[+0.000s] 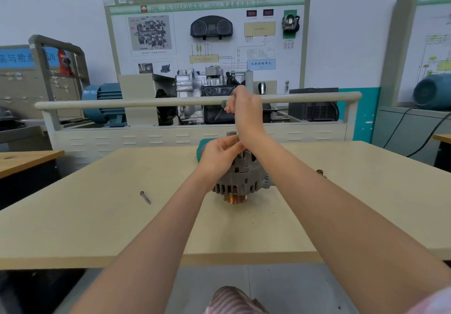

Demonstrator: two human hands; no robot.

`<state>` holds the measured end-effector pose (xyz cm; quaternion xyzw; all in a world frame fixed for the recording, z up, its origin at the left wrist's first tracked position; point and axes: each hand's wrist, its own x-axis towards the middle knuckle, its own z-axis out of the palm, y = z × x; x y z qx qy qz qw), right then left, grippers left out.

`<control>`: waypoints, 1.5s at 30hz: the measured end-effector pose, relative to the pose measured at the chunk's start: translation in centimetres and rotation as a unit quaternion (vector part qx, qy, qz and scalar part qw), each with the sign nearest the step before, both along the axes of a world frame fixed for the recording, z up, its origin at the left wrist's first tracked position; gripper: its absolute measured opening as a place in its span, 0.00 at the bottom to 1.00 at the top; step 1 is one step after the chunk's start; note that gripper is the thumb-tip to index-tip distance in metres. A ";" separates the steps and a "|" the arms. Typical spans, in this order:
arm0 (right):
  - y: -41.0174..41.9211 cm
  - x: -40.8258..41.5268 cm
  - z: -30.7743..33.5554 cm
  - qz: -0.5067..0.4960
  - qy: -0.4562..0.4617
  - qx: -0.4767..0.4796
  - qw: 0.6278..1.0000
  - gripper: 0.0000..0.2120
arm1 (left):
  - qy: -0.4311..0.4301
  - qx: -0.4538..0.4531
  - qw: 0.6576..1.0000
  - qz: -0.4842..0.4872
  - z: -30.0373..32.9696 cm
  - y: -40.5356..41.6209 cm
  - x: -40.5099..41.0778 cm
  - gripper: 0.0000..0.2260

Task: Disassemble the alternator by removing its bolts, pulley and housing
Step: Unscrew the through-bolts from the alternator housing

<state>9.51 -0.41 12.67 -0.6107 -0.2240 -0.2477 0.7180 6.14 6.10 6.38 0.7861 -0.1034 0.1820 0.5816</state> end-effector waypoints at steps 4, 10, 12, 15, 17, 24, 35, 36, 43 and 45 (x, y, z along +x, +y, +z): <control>0.8 -0.5 -1.8 -0.281 -0.196 -0.237 0.909 0.16 | 0.001 -0.004 0.999 0.041 -0.2 0.2 0.2 0.11; 0.5 -0.1 -2.5 -0.412 -0.164 -0.314 0.840 0.10 | -0.001 0.000 0.999 0.049 -0.4 -0.1 0.6 0.09; 0.2 0.0 -2.1 -0.373 -0.168 -0.271 0.871 0.10 | -0.003 0.015 0.999 0.036 -0.3 -0.2 0.4 0.10; 0.5 -0.1 -1.4 -0.278 -0.170 -0.213 0.921 0.20 | 0.000 0.022 1.000 0.017 -0.1 0.1 0.1 0.09; 0.3 0.1 -0.7 -0.145 -0.102 -0.127 0.976 0.23 | 0.004 0.023 1.000 0.000 0.0 0.2 0.0 0.06; -0.9 0.6 0.3 0.168 0.060 0.115 0.977 0.31 | 0.002 0.026 0.999 -0.020 0.2 0.4 -0.1 0.07; 0.7 -0.2 -2.8 -0.439 -0.161 -0.301 0.831 0.12 | 0.009 0.023 0.998 0.053 -0.1 0.2 0.5 0.06; 0.7 -0.2 -2.6 -0.402 -0.170 -0.277 0.856 0.11 | 0.010 0.024 0.998 0.049 0.0 0.1 0.5 0.07; -0.9 0.5 0.3 0.094 0.024 0.044 0.994 0.23 | 0.015 0.028 0.999 0.002 0.2 0.0 0.1 0.12; -0.9 0.4 0.7 0.146 0.056 0.109 0.982 0.22 | 0.015 0.016 1.000 -0.001 0.2 0.2 0.1 0.08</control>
